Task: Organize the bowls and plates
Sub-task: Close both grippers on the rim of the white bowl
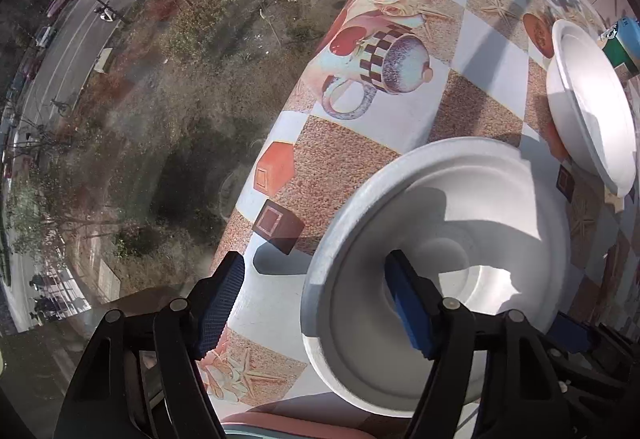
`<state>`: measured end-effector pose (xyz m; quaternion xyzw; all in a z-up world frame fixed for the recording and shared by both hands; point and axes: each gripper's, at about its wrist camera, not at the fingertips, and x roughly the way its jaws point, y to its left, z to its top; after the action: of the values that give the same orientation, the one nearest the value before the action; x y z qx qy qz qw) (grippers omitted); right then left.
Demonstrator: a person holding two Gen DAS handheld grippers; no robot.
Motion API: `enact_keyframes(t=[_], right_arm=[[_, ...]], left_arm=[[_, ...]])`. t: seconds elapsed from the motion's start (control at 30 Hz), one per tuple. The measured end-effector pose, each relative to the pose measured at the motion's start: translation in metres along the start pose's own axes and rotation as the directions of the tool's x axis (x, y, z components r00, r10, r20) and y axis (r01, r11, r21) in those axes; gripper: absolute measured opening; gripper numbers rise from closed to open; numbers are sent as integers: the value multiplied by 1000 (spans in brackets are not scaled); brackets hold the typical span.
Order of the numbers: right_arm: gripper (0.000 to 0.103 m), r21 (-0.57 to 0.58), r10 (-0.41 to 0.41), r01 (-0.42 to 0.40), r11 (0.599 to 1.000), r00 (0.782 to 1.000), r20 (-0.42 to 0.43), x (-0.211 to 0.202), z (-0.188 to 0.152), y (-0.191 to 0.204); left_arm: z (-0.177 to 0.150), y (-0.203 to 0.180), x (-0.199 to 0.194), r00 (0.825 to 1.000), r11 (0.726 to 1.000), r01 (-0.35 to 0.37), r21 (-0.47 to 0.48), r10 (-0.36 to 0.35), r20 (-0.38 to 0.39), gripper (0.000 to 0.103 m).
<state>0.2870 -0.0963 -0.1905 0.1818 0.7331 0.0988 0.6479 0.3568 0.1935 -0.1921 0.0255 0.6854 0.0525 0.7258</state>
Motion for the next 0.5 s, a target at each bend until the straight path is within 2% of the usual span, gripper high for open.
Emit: enact_keyframes(t=[0.07, 0.13, 0.17, 0.33, 0.5], right_arm=[[31, -10, 24, -25, 1000, 1000, -14, 0, -4, -1], [22, -37, 10, -11, 999, 1000, -18, -2, -7, 0], [18, -52, -9, 8, 999, 1000, -18, -4, -9, -2], [18, -47, -24, 22, 999, 999, -46, -11, -32, -34], [19, 54, 1, 3, 999, 997, -73, -17, -70, -72]], left_arm=[[-2, -8, -3, 1000, 1000, 11, 22, -11, 6, 58], [-4, -21, -6, 1000, 998, 16, 68, -16, 3, 42], [-6, -31, -8, 1000, 995, 17, 95, -17, -1, 42], [-35, -60, -13, 999, 985, 32, 169, -29, -19, 37], [-81, -98, -22, 1000, 958, 8, 286, -9, 1, 37]])
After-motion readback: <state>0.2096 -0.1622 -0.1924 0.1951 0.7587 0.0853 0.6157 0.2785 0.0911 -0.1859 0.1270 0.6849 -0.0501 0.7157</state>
